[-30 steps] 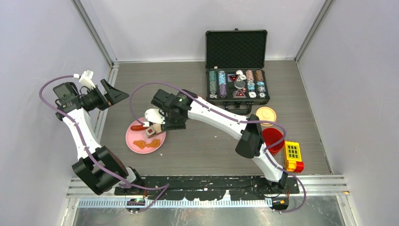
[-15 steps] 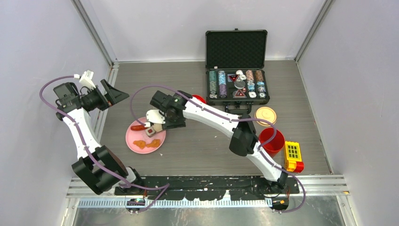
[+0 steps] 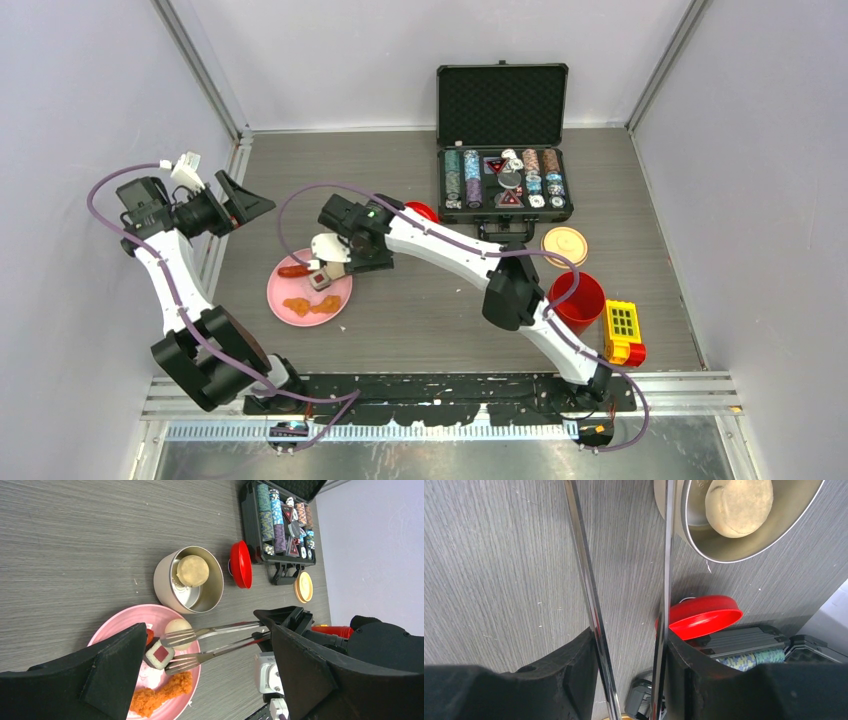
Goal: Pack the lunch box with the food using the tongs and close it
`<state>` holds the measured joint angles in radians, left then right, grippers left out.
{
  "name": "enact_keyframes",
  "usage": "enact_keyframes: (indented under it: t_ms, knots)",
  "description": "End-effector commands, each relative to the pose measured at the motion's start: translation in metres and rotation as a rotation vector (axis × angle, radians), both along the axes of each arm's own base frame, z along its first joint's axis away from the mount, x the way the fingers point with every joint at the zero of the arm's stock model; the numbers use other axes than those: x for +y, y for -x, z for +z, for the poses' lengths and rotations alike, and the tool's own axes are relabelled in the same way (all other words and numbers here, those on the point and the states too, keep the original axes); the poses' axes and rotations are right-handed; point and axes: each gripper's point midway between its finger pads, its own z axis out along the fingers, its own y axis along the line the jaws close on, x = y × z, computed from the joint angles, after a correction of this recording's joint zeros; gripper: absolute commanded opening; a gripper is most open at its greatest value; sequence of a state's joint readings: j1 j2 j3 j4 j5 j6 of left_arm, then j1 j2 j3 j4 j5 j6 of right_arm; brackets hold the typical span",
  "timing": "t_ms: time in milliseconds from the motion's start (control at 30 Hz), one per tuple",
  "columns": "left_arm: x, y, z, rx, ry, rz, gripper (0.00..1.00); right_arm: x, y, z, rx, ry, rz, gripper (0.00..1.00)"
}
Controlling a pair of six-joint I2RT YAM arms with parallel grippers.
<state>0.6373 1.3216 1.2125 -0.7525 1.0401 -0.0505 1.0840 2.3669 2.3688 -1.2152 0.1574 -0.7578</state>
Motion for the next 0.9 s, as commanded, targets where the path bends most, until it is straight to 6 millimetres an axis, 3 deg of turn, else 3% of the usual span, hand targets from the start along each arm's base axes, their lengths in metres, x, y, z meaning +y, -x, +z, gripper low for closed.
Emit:
enact_keyframes:
  t_ms: [0,167,433,867]
  knots:
    - [0.003,-0.003,0.004,-0.030,0.001,-0.009,0.97,0.019,-0.009,0.030,-0.084,-0.094,0.002,0.48]
    - [0.003,-0.003,0.005,-0.034,-0.007,-0.008,0.97,0.022,0.004,0.050,-0.071,-0.152,0.002,0.48]
    - [0.003,-0.004,0.007,-0.037,0.000,-0.006,0.97,0.007,0.024,0.071,-0.002,-0.228,-0.035,0.53]
    - [0.005,-0.006,0.010,-0.041,0.003,-0.002,0.97,-0.017,0.022,0.052,0.104,-0.202,-0.110,0.58]
